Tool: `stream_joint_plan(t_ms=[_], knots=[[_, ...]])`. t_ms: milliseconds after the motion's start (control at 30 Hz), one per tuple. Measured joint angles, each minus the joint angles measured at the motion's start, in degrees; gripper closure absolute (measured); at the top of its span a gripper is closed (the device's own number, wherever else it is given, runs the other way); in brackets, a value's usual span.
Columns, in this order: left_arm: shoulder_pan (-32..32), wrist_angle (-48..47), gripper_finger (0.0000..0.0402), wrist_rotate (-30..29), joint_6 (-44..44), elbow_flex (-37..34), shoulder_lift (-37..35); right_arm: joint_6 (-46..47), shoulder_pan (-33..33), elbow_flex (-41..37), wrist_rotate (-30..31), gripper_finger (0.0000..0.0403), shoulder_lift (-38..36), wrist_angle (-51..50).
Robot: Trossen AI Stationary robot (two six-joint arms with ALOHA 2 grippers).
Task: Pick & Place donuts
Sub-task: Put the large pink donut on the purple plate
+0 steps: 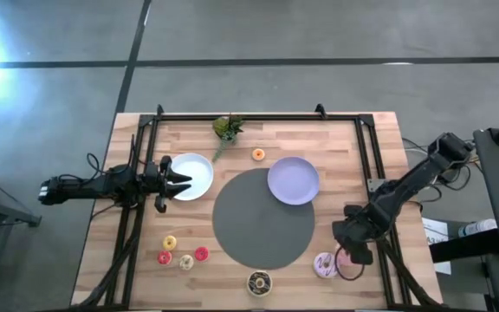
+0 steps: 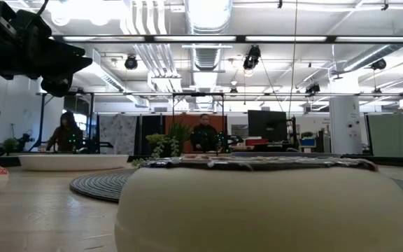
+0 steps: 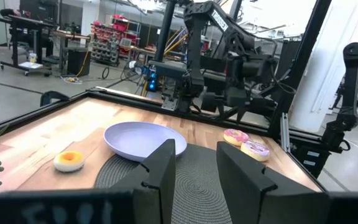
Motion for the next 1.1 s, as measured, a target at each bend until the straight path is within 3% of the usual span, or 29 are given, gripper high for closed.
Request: stream_joint_plan(t_ms=[300, 533, 733, 1000, 1100], knots=[[0.00, 0.00, 0.0310, -0.01, 0.01, -0.01, 0.00, 2.06, 0.76, -0.95, 1.50, 0.0154, 7.22, 1.07], [0.02, 0.00, 0.0310, 0.01, 0.01, 0.01, 0.00, 1.89, 0.74, -1.13, -0.32, 0.0165, 11.28, 5.76], [0.01, 0.00, 0.0310, -0.01, 0.01, -0.01, 0.01, 5.93, 0.72, -1.30, 0.42, 0.0230, 11.67, 6.95], [0.01, 0.01, 0.0310, 0.00, 0.00, 0.00, 0.01, 15.53, -2.31, -3.56, -0.61, 0.0375, 8.70, 8.57], [0.00, 0.00, 0.0310, -0.01, -0.01, -0.01, 0.00, 18.16, -5.91, -3.63, 1.14, 0.0384, 4.91, 7.97]])
